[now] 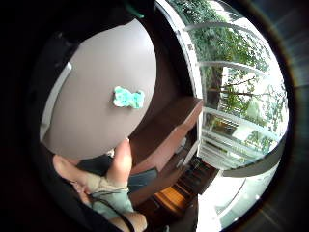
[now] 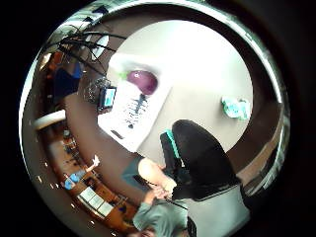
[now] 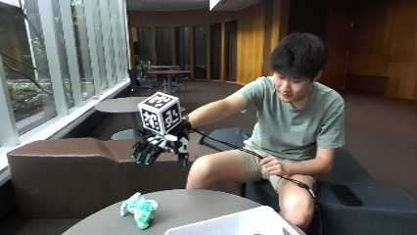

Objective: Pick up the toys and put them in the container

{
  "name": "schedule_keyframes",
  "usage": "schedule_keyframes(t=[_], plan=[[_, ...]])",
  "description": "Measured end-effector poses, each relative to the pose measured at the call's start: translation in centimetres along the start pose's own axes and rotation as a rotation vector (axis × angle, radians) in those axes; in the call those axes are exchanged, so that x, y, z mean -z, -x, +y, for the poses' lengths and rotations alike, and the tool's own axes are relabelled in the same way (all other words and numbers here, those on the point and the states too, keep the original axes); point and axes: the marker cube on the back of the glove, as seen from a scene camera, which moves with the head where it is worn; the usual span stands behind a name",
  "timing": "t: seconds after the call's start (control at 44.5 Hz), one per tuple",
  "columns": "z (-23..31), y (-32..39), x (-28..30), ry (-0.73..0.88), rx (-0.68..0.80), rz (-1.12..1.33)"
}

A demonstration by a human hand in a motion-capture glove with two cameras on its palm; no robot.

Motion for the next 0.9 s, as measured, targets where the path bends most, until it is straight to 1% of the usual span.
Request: schedule_keyframes(t=[0.112, 0.292, 0.471, 0.539, 0.629, 0.674, 0.808, 0.898], plan=[[-1.2, -4.5, -4.8, 0.099, -0.055, 0.026], [-3.8, -10.2, -16.5, 0.221, -0.110, -0.021], [-6.2, -11.9, -27.0, 0.329, -0.091, -0.115], [-7.0, -11.7, -29.2, 0.285, -0.090, -0.138], [-7.5, -12.0, -30.5, 0.103, -0.127, -0.205], [-7.7, -11.9, -30.5, 0.042, -0.130, -0.246], [-8.2, -11.2, -30.2, -0.028, -0.100, -0.330], [-7.7, -10.9, -30.0, -0.071, -0.112, -0.292]])
